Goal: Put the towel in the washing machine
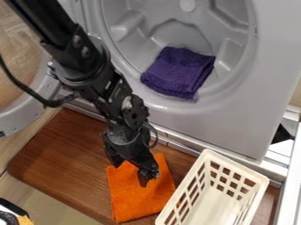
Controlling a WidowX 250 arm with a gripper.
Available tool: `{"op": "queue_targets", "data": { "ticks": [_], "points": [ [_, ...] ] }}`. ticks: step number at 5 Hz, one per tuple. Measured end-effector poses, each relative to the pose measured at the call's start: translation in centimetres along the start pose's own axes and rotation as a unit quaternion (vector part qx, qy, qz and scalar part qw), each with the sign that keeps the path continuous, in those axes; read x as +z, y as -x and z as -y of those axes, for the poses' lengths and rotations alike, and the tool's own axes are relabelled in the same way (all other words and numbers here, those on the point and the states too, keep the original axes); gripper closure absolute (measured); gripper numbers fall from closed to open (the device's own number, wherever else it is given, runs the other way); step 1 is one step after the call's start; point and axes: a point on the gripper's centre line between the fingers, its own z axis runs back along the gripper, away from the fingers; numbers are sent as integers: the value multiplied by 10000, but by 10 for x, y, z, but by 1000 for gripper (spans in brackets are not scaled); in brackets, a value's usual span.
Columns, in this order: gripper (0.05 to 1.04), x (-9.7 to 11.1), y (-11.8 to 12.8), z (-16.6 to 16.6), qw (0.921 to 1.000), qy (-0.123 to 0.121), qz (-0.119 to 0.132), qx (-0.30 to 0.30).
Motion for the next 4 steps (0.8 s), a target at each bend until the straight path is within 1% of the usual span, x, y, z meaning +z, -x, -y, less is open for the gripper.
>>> {"op": "queue_targets", "data": {
  "ticks": [1,2,3,4],
  "points": [
    [85,-21,2,3,9997,136,-217,35],
    [137,-40,7,4,9988,178,-459,59],
    [413,-47,4,2,9984,172,-508,158],
    [694,-45,7,1,9982,11,-503,312]
  ]
}}
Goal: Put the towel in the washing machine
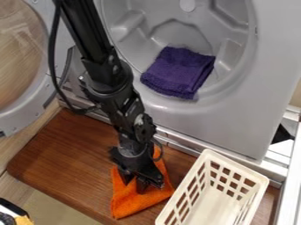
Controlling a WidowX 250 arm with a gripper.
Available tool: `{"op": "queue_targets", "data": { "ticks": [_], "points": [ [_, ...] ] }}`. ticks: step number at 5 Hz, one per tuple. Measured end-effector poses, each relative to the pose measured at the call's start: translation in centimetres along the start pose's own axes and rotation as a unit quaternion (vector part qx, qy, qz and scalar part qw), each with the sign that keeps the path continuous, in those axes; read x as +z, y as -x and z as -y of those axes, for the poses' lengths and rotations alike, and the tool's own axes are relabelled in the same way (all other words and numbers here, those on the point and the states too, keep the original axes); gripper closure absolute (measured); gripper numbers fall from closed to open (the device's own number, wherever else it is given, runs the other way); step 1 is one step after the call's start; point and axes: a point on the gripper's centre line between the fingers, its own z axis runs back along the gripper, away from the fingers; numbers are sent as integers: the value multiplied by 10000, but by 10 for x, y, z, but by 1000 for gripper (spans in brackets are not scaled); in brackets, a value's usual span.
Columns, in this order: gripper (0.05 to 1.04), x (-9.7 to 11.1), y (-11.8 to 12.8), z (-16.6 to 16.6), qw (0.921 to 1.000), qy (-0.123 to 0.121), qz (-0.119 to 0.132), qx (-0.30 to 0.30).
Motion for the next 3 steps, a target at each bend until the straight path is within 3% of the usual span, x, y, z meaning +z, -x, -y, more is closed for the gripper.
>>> {"op": "queue_targets", "data": {
  "ticks": [1,2,3],
  "points": [
    [899,7,3,2,10000,44,54,12],
    [983,19,2,1,9998,16,191,54],
    [992,39,3,0,9992,-21,381,77]
  ]
}}
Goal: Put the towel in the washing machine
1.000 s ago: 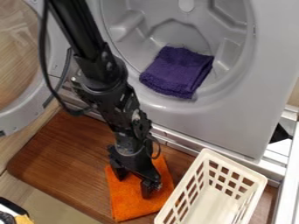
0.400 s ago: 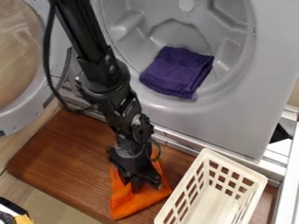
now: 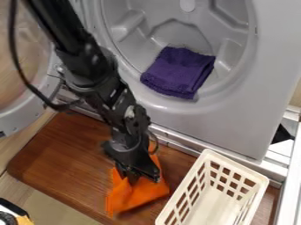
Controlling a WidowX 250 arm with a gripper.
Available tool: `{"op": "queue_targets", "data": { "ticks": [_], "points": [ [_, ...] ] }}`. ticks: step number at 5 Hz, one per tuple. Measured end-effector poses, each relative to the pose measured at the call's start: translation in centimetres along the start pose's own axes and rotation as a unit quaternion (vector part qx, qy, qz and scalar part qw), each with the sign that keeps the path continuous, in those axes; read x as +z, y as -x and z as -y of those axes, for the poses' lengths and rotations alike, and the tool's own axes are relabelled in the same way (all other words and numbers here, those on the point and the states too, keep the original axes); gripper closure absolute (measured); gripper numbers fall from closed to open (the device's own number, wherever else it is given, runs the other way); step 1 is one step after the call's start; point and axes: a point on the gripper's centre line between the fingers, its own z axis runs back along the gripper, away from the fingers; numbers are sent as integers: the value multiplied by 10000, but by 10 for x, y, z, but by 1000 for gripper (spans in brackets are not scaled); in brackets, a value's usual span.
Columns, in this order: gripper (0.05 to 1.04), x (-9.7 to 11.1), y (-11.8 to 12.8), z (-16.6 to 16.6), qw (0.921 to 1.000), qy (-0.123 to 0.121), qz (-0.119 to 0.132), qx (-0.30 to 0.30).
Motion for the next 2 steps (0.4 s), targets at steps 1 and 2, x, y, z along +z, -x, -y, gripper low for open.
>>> {"op": "queue_targets", "data": {
  "ticks": [1,2],
  "points": [
    [992,35,-7,-2,9991,-44,427,67],
    [992,65,-15,1,9952,71,897,374]
  ]
}}
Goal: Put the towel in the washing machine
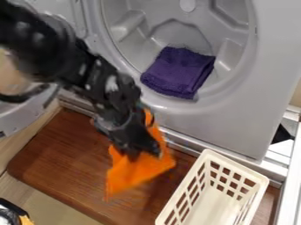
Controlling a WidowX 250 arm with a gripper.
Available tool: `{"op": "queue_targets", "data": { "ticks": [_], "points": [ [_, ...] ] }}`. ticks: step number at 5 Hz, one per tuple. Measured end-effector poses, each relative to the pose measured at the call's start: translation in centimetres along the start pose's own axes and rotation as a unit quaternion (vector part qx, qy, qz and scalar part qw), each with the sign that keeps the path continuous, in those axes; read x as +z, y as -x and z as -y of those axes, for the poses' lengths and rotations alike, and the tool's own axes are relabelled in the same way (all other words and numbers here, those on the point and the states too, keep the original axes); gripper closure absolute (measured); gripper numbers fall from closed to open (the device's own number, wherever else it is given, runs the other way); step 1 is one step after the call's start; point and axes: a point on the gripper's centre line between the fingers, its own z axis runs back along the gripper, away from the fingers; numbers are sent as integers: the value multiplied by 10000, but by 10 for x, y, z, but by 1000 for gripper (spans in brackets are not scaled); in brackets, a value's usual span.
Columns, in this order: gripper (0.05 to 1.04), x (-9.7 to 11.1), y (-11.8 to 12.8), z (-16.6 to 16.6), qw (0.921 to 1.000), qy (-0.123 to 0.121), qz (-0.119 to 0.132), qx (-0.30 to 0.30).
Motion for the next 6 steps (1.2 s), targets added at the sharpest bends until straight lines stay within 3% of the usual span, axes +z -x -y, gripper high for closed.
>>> {"op": "queue_targets", "data": {
  "ticks": [1,2,3,4,6],
  "points": [
    [992,12,-14,0,9995,86,275,131],
    [992,24,-48,-10,9965,225,744,323],
    [992,28,-82,-20,9926,391,1021,525],
    [992,26,-111,-26,9896,538,1162,653],
    [992,-3,-144,-33,9880,799,1072,769]
  ]
}}
